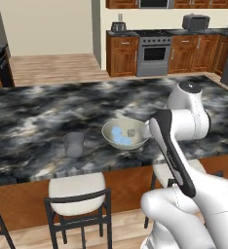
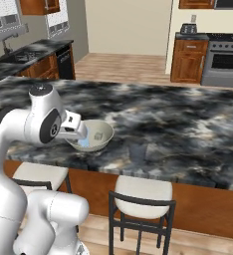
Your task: There are four ice cubes in the ice bowl. Place two ice cubes in each glass of water.
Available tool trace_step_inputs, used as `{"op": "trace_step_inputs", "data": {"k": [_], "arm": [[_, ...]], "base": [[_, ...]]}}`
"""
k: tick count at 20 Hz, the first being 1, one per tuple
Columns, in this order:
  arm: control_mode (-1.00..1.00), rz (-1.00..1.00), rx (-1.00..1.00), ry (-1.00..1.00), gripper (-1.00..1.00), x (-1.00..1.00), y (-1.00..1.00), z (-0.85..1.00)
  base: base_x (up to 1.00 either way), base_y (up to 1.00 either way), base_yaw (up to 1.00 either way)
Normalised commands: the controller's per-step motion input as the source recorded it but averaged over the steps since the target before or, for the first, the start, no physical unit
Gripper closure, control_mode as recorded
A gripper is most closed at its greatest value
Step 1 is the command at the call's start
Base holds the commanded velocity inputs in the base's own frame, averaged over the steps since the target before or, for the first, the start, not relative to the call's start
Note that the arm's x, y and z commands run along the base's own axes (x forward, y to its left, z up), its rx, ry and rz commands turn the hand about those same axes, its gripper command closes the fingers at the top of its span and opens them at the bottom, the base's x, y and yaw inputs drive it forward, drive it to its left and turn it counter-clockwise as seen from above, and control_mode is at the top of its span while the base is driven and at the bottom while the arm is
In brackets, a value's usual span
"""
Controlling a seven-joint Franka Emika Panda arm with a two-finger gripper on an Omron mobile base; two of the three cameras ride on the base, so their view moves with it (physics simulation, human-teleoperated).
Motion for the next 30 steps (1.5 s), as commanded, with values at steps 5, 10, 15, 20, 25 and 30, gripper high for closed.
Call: {"op": "trace_step_inputs", "data": {"k": [5,10,15,20,25,30], "arm": [[-1.0,0.0,0.0,-0.06,-1.0,0.29,0.2,0.22],[-1.0,0.0,0.0,-0.04,-1.0,0.26,0.09,0.17],[-1.0,0.0,0.0,-0.01,-1.0,0.38,0.01,0.0],[-1.0,0.0,0.0,0.0,-1.0,0.41,0.0,0.0],[-1.0,-0.01,0.0,0.0,-1.0,0.35,0.0,-0.05],[-1.0,-0.06,0.0,0.0,-1.0,0.28,0.0,-0.17]], "base": [[0.0,0.0,0.0],[0.0,0.0,0.0],[0.0,0.0,0.0],[0.0,0.0,0.0],[0.0,0.0,0.0],[0.0,0.0,0.0]]}}
